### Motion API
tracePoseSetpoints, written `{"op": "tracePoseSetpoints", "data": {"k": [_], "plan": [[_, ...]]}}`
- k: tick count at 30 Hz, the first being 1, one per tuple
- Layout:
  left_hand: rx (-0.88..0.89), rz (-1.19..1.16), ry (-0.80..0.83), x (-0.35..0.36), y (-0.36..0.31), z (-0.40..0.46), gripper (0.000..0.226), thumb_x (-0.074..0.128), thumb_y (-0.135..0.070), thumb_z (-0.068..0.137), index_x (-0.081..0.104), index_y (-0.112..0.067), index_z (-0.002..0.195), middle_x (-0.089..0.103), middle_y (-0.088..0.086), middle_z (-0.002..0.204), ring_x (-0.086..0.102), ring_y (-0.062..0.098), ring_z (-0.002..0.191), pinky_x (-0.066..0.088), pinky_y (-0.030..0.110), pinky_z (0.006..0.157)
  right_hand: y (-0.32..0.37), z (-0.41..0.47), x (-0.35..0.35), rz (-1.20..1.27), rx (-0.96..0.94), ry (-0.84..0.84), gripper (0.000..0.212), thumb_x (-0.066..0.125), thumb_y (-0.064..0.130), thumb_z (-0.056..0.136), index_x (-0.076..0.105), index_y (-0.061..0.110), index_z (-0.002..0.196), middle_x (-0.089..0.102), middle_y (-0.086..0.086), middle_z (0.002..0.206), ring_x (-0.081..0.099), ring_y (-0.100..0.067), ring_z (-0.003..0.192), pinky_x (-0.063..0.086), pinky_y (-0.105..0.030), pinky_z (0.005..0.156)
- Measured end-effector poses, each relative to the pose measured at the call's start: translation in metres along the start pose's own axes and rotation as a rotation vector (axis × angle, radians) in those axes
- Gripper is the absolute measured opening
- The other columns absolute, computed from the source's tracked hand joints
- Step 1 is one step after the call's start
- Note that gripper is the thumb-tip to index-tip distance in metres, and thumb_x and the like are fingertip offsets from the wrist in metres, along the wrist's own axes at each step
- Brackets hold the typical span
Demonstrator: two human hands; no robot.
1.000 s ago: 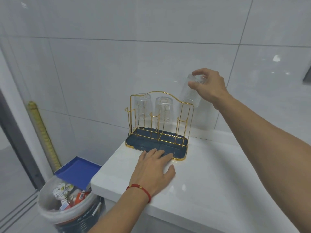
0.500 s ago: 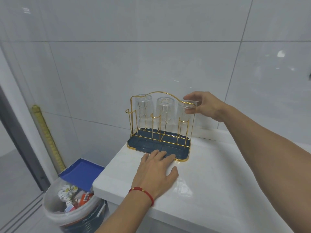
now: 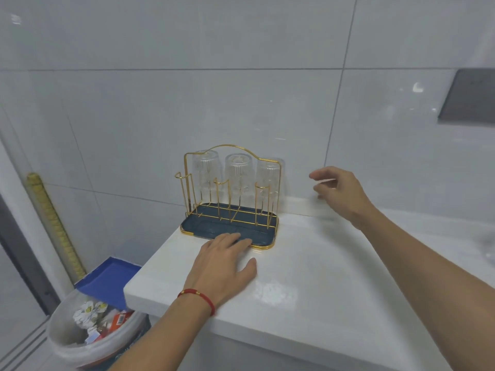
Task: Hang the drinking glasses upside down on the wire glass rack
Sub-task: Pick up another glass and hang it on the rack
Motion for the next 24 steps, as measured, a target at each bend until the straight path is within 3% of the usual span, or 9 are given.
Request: {"op": "tracePoseSetpoints", "data": {"k": [2, 5, 7, 9, 12, 15, 19, 24], "plan": [[0.017, 0.011, 0.0, -0.003, -0.003, -0.002, 0.051, 0.05, -0.052, 0.091, 0.057, -0.032, 0.137, 0.054, -0.009, 0.146, 0.043, 0.012, 0.137, 0.033, 0.035, 0.114, -0.017, -0.037, -0.014, -0.074, -0.017, -0.044, 0.034, 0.057, 0.0, 0.096, 0.073, 0.027, 0.11, 0.067, 0.001, 0.125, 0.071, -0.018, 0.098, 0.057, -0.028, 0.076], [0.014, -0.019, -0.042, -0.008, -0.01, 0.0, 0.043, 0.057, -0.046, 0.091, 0.063, -0.029, 0.13, 0.063, -0.009, 0.135, 0.051, 0.011, 0.128, 0.04, 0.035, 0.109, -0.041, -0.085, -0.036, -0.101, -0.015, -0.089, 0.047, 0.054, -0.013, 0.088, 0.07, 0.027, 0.108, 0.063, 0.003, 0.125, 0.068, -0.012, 0.099, 0.049, -0.01, 0.075], [-0.021, -0.127, -0.102, -0.01, -0.025, 0.007, 0.035, 0.064, -0.039, 0.09, 0.069, -0.027, 0.123, 0.068, -0.008, 0.127, 0.056, 0.012, 0.122, 0.044, 0.033, 0.103, -0.06, -0.103, -0.061, -0.103, 0.014, -0.182, 0.047, 0.055, -0.013, 0.086, 0.07, 0.024, 0.111, 0.063, 0.003, 0.124, 0.067, -0.013, 0.1, 0.048, -0.007, 0.074], [0.032, -0.214, -0.098, 0.002, -0.063, 0.018, 0.03, 0.067, -0.032, 0.09, 0.07, -0.027, 0.119, 0.071, -0.01, 0.12, 0.06, 0.013, 0.117, 0.045, 0.03, 0.098, -0.079, -0.116, -0.094, -0.085, 0.088, -0.305, 0.043, 0.057, -0.008, 0.088, 0.068, 0.02, 0.118, 0.063, 0.002, 0.125, 0.066, -0.019, 0.103, 0.048, -0.011, 0.077], [0.16, -0.341, -0.065, 0.034, -0.144, 0.032, 0.027, 0.061, -0.02, 0.096, 0.069, -0.026, 0.121, 0.073, -0.01, 0.116, 0.059, 0.013, 0.118, 0.035, 0.017, 0.093, -0.106, -0.138, -0.141, -0.054, 0.235, -0.479, 0.04, 0.057, -0.001, 0.092, 0.062, 0.014, 0.129, 0.061, -0.002, 0.13, 0.062, -0.022, 0.109, 0.048, -0.029, 0.088], [0.261, -0.411, 0.019, 0.074, -0.224, 0.037, 0.038, 0.055, -0.013, 0.097, 0.061, -0.028, 0.131, 0.067, -0.008, 0.127, 0.052, 0.013, 0.126, 0.028, 0.013, 0.097, -0.126, -0.164, -0.18, -0.064, 0.29, -0.633, 0.039, 0.062, 0.006, 0.093, 0.058, 0.014, 0.131, 0.061, -0.004, 0.13, 0.057, -0.018, 0.109, 0.041, -0.03, 0.088], [0.407, -0.415, 0.102, 0.111, -0.308, 0.042, 0.045, 0.057, -0.021, 0.092, 0.056, -0.024, 0.137, 0.06, -0.006, 0.139, 0.043, 0.018, 0.134, 0.031, 0.031, 0.11, -0.155, -0.187, -0.215, 0.065, 0.435, -0.717, 0.046, 0.069, 0.018, 0.092, 0.053, 0.015, 0.135, 0.057, -0.008, 0.135, 0.059, -0.025, 0.121, 0.042, -0.032, 0.096], [0.487, -0.208, 0.117, 0.143, -0.345, 0.05, 0.056, 0.057, -0.041, 0.087, 0.052, -0.021, 0.139, 0.054, -0.002, 0.142, 0.035, 0.022, 0.138, 0.029, 0.039, 0.113, -0.175, -0.171, -0.236, -0.052, 0.501, -0.739, 0.085, 0.075, 0.022, 0.09, 0.026, 0.004, 0.157, 0.036, -0.015, 0.159, 0.044, -0.032, 0.142, 0.037, -0.031, 0.103]]}}
Point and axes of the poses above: each hand's wrist, its own z-axis towards the middle knuckle, its own x-axis out of the palm, y = z × x, the point moved 5 cm from there along z, towards the middle knuckle
